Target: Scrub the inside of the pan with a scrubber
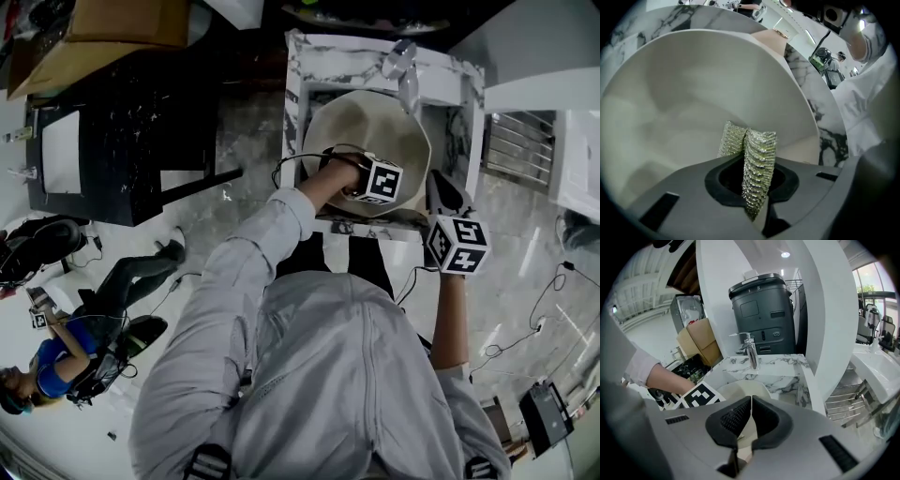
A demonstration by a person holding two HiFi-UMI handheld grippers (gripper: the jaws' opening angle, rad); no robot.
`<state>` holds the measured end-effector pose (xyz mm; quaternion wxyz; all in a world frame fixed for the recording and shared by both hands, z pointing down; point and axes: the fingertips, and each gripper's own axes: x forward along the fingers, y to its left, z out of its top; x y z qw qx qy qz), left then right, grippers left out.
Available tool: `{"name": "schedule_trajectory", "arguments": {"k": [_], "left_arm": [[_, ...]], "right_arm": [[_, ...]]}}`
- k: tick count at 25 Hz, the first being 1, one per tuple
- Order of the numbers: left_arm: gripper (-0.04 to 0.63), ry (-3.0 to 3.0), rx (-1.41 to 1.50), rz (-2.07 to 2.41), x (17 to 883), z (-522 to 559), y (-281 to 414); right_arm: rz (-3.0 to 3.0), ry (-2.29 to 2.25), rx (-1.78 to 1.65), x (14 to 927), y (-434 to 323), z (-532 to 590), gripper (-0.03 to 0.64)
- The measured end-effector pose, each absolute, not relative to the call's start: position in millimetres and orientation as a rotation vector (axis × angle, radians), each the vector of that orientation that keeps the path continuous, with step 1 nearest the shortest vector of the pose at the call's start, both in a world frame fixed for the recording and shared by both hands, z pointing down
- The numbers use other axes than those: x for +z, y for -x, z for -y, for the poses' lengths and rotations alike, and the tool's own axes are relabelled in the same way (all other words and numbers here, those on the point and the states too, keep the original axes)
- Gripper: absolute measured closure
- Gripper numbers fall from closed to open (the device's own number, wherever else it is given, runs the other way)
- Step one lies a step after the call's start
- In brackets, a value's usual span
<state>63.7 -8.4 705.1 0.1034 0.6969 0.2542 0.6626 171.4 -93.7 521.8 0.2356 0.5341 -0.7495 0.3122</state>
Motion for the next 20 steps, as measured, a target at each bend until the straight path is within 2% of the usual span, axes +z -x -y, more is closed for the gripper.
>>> {"name": "schedule_trajectory", "arguments": {"k": [5,11,16,20], "left_arm": [[0.529,-1.937,2.071,-0.795,711,14,-27],[0.529,-1.833,2.194,-0.62,722,42,4],[0.529,-1.833,2.215,-0.391,730,75,8],[0.529,-1.954,2.12,-0.127,737,112,-8]], "right_arm": [[2.055,-1.464,0.854,521,-172,96,0.58],[2.052,-1.455,0.856,523,-172,98,0.58],[2.053,-1.455,0.854,522,-171,98,0.58],[2.048,-1.454,0.856,524,-174,98,0.58]]}}
